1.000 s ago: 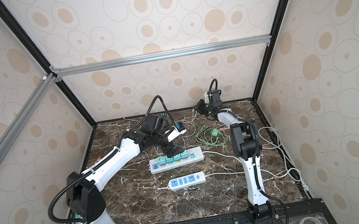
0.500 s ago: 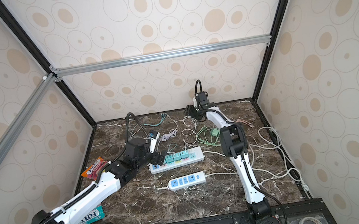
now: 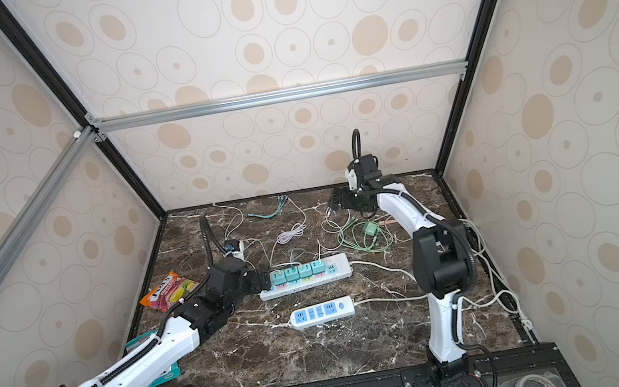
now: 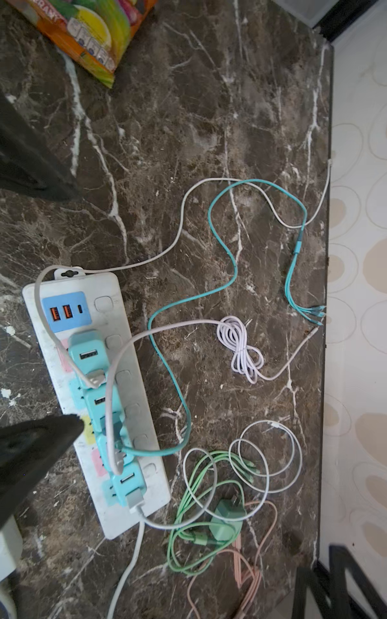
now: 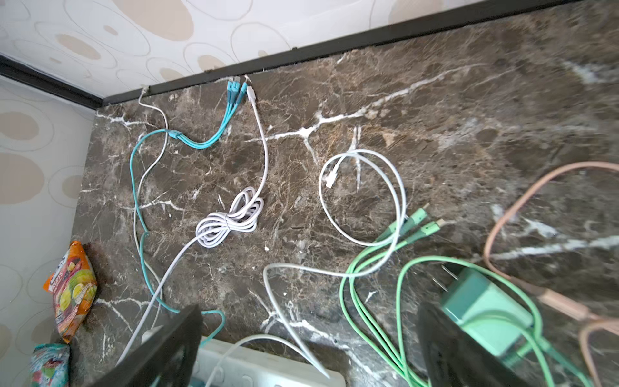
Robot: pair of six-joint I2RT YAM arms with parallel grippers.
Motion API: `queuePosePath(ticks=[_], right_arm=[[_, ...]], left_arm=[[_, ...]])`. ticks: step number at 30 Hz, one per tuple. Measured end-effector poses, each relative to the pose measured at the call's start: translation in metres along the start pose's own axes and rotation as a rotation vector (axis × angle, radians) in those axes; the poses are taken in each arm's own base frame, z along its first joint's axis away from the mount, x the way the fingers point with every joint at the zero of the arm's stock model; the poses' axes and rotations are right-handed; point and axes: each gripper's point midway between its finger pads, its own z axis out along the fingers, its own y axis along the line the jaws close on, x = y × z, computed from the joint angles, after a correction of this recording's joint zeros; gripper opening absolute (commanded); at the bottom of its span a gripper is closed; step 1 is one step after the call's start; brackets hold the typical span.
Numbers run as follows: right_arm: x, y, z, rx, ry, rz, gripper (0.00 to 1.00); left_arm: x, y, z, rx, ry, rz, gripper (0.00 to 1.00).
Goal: Insert the plug
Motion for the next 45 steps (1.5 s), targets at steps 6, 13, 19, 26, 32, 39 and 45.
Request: queuePosePath(ticks=[6,13,19,26,32,39,45], right_arm=[[0.053,-0.024,-0.027,0.027,0.005,0.059,0.84],[0.117,-0.03,-0.066,0.001,-0.015,0.112,0.7],[0.152,-0.027,-0.066,-0.072,0.012,0.15,0.56],[0.191,-0.013,-0.031,-0.181,0.117,0.205,0.53],[0.207,-0.011,-0.004,-0.168,0.171,0.245,0.58],[0.206,-0.019,0.014,-0.146,0.161,0.304,0.58],[0.211,-0.01,0.025,-0.162,0.177,0.288,0.52]], left_arm=[[0.01,0.008,-0.006,0.01,0.015,-0.141,0.98],[0.043,0.012,-0.013,0.09,0.043,-0.33,0.97],[0.095,0.021,0.003,0.104,0.134,-0.49,0.87],[0.105,0.007,0.02,0.176,0.151,-0.657,0.81],[0.116,-0.002,0.034,0.199,0.197,-0.699,0.79],[0.116,-0.006,0.042,0.217,0.193,-0.729,0.76],[0.122,-0.009,0.054,0.222,0.196,-0.747,0.69]])
